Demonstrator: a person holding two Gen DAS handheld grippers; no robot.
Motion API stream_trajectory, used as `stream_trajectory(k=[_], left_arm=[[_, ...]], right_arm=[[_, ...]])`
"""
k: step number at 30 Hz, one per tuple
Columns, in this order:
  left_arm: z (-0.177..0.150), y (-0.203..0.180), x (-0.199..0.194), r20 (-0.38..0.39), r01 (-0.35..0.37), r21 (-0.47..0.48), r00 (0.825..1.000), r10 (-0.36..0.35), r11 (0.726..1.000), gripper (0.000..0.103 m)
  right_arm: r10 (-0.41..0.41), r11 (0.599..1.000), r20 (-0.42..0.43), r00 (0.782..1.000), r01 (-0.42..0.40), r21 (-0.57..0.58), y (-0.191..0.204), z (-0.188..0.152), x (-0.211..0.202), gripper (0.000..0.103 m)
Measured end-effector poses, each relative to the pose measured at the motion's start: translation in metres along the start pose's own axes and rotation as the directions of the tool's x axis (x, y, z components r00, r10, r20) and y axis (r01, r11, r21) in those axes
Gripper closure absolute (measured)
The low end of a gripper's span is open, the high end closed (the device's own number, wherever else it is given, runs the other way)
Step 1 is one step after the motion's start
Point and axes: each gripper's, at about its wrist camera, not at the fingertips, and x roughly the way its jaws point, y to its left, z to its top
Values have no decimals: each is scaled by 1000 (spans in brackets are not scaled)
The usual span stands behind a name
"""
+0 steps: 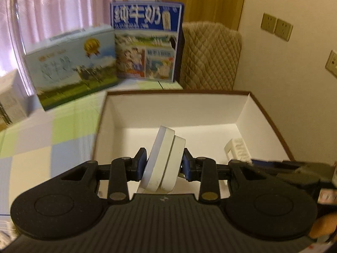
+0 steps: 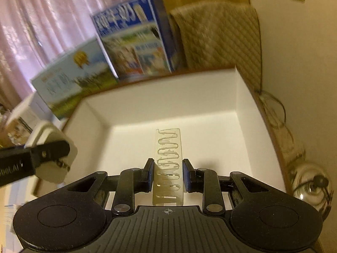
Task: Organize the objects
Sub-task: 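Carry the plug adapter and plastic strip with both tools over the open box, then open both tools to drop the adapter and strip into the box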
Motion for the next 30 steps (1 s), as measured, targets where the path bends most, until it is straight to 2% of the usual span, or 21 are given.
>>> stream_trajectory(k=[8, 14, 21, 26, 30], left_arm=[[-6, -11, 61, -107, 24, -32, 994, -27, 999, 72], [-13, -13, 86, -159, 23, -67, 987, -33, 997, 72], [-15, -12, 96, -190, 20, -103, 981, -39, 995, 73], [-12, -12, 93, -178, 24, -105, 983, -42, 994, 70], [-9, -9, 90, -174, 15, -106, 984, -34, 994, 62]], right_arm=[[-40, 999, -53, 998, 40, 13, -18, -5, 19, 78], [-53, 998, -85, 995, 55, 26, -26, -4, 34, 79], [-49, 998, -96, 994, 52, 31, -27, -4, 40, 78], [-31, 999, -89, 996, 35, 38, -27, -4, 37, 78], [-16, 999, -78, 997, 20, 41, -26, -3, 35, 78]])
